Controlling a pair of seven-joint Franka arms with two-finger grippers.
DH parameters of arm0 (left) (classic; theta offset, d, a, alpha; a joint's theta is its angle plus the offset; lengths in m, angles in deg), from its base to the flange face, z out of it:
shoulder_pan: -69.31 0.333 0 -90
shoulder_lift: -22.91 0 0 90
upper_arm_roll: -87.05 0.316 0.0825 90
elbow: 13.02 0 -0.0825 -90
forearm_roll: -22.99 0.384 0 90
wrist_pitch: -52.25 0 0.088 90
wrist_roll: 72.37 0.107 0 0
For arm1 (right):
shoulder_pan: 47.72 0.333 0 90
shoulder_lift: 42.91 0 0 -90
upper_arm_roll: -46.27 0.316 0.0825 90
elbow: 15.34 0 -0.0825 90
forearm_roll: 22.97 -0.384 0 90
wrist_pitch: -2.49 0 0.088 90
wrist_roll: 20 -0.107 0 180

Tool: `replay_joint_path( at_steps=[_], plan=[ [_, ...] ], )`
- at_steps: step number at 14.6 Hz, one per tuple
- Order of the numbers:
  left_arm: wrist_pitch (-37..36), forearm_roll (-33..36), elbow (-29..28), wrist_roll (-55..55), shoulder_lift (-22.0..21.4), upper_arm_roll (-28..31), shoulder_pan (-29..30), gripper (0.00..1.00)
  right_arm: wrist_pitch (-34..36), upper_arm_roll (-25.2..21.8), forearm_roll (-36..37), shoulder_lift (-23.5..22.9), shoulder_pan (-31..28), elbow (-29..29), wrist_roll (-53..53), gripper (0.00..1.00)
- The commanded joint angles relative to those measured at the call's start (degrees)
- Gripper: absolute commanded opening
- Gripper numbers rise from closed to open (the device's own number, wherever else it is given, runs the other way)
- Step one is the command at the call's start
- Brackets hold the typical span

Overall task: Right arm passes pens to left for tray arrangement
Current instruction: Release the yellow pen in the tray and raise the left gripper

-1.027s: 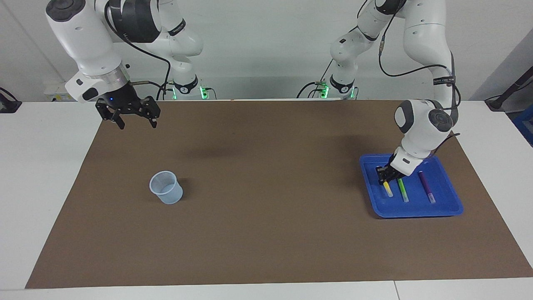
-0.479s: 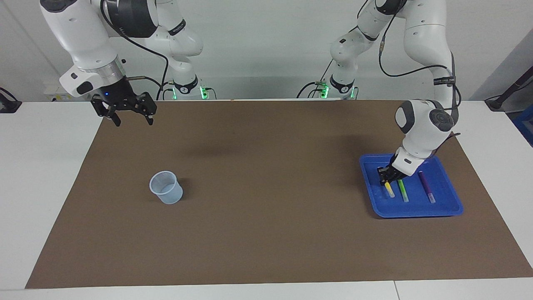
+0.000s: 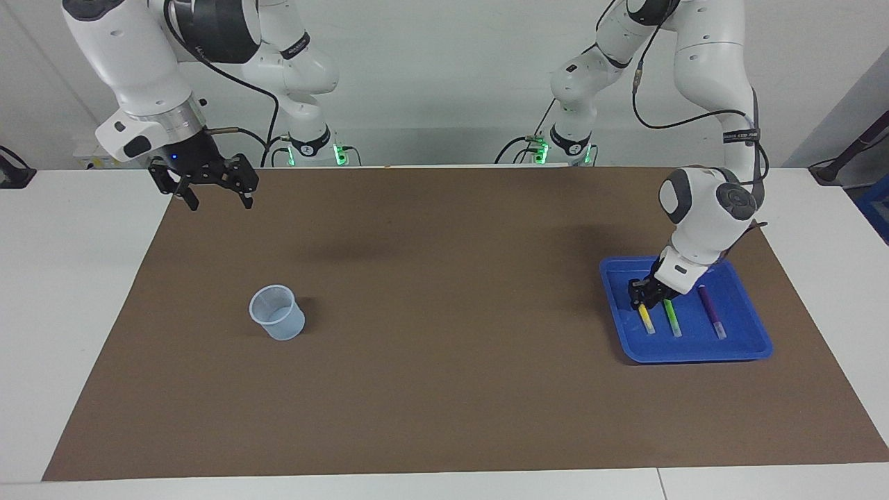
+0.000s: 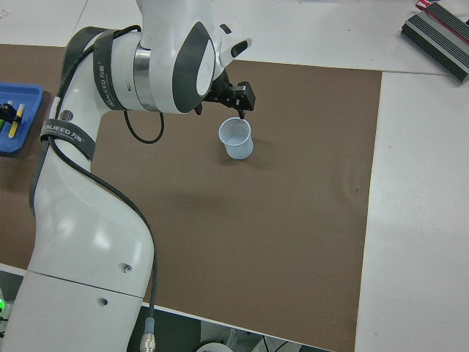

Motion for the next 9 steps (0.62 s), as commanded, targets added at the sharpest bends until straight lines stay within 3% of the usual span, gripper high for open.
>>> replay_joint_path(
  at_steps=[1,3,4,5,6,9],
  plan=[
    [0.42,1.44,0.08,-1.24,0.25,0.19,-0.06,0.45,0.78,0.14,0.21,0.78,-0.29,-0.40,0.96,1.00],
    [-0.45,1.44,1.39,-1.50,-0.01,0.19,-0.23,0.55,0.78,0.23,0.21,0.78,-0.29,-0.48,0.96,1.00],
    [-1.77,1.52,2.44,-1.50,-0.36,0.19,-0.50,0.69,0.78,0.23,0.21,0.78,-0.29,-0.40,0.96,1.00],
    [-3.95,1.44,4.11,-1.50,-0.63,0.19,-0.93,0.92,0.78,0.14,0.21,0.78,-0.29,-0.40,0.96,1.00],
    [-6.76,1.52,6.30,-1.42,-0.80,0.10,-1.20,0.99,0.78,0.23,0.21,0.78,-0.29,-0.40,0.96,1.00],
    [-13.71,1.61,11.58,-1.50,-2.29,-0.16,-2.69,1.00,0.78,0.23,0.21,0.78,-0.29,-0.40,0.96,1.00]
  ],
)
